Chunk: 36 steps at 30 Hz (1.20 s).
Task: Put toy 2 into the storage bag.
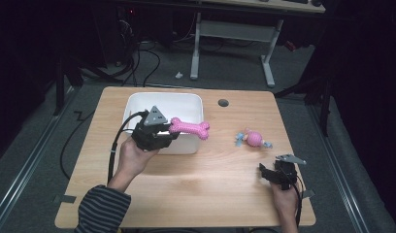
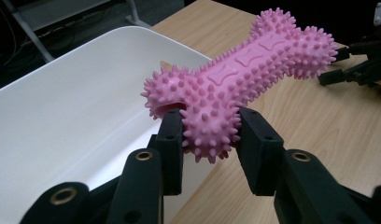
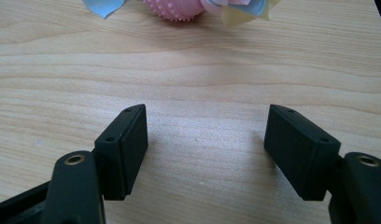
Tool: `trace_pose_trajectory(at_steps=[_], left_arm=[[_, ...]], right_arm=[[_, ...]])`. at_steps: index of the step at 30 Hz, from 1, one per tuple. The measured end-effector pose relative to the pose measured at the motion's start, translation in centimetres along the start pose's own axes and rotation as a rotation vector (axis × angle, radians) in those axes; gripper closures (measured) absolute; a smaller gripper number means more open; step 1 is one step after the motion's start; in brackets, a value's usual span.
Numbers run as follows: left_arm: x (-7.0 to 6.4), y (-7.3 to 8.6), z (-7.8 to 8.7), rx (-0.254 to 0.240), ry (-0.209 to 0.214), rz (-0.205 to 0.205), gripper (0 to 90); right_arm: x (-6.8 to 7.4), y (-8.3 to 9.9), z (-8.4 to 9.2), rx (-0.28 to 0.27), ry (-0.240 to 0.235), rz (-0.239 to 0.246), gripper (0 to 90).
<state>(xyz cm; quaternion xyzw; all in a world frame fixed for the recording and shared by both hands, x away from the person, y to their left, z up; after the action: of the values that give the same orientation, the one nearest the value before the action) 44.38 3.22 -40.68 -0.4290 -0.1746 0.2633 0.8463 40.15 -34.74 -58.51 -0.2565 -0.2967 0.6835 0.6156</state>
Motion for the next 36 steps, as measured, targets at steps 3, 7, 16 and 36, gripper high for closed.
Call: trace_pose_trajectory(at_steps=[3, 7, 16, 36], left_arm=[[0.4, -0.2, -0.1, 0.002, -0.013, 0.0, 63.9], [1.2, -0.2, -0.4, 0.004, -0.023, 0.015, 63.9], [2.6, -0.2, -0.9, 0.024, -0.054, 0.028, 63.9], [4.9, 0.5, -3.6, 0.098, -0.089, 0.063, 63.8]], right_arm=[[0.0, 0.0, 0.0, 0.0, 0.0, 0.001, 30.5], [0.0, 0.0, 0.0, -0.001, 0.0, 0.001, 30.5], [0.0, 0.0, 0.0, 0.0, 0.0, 0.001, 30.5], [0.0, 0.0, 0.0, 0.0, 0.0, 0.001, 30.5]])
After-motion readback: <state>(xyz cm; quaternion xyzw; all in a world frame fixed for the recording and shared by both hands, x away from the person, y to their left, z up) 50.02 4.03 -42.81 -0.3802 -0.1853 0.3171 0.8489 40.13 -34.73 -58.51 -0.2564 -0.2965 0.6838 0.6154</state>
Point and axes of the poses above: each handheld gripper's, and its own axes: z roughly backward along the jaws, y roughly out of its underside, x roughly to its left, the point moved 8 cm from there along -z, roughly forward along the jaws, and after that the axes turned 2 degrees about -z, right-handed, at the moved point
